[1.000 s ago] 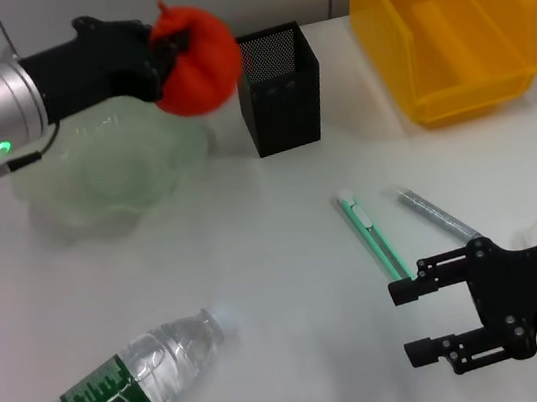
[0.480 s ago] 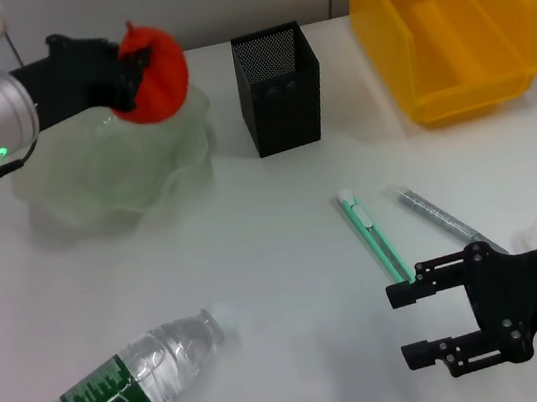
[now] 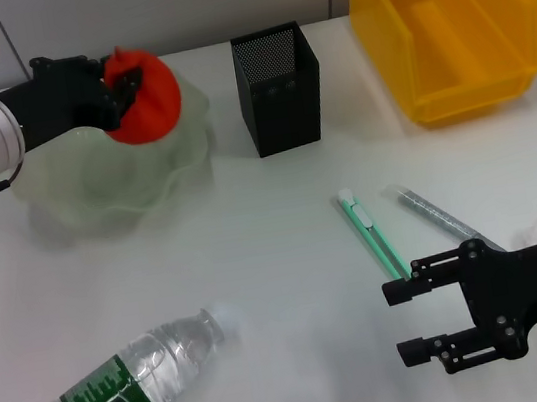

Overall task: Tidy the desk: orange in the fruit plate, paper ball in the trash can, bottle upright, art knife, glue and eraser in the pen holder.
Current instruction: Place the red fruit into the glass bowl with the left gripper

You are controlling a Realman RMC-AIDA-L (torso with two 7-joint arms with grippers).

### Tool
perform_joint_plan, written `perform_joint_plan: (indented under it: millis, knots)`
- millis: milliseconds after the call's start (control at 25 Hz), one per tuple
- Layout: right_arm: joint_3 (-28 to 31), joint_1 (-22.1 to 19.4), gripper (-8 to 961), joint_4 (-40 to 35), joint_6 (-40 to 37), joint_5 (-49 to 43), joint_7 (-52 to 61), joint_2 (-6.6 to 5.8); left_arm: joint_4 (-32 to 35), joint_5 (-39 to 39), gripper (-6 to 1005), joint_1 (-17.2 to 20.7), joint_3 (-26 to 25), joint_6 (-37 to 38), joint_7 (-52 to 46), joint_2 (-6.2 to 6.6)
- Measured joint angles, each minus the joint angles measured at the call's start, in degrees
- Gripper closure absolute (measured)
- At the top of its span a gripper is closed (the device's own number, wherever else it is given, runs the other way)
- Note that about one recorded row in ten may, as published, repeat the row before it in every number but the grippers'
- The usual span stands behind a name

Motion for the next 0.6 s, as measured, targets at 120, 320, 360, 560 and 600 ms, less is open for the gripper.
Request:
perform_joint_plan:
  millis: [120, 320, 360, 560, 600]
  knots:
    - [0.0, 0.0, 293, 0.1, 0.0, 0.0, 0.0, 0.00, -0.3, 0.0, 694, 0.2, -0.6, -0.2, 0.0, 0.02]
    - [0.0, 0.0, 293, 0.1, 0.0, 0.0, 0.0, 0.00, -0.6, 0.0, 467, 0.6, -1.5, 0.5, 0.1, 0.04]
    - [0.0, 0.0, 293, 0.1, 0.0, 0.0, 0.0, 0.00, -0.4, 0.0, 426, 0.8, -1.6, 0.7, 0.1, 0.04]
    - [0.1, 0.0, 293, 0.2, 0.0, 0.0, 0.0, 0.00, 0.5, 0.0, 277, 1.9, -2.2, 3.4, 0.7, 0.15]
    - [0.3, 0.0, 293, 0.2, 0.0, -0.1, 0.0, 0.00, 1.1, -0.1, 264, 2.5, -2.8, 5.3, 1.6, 0.16]
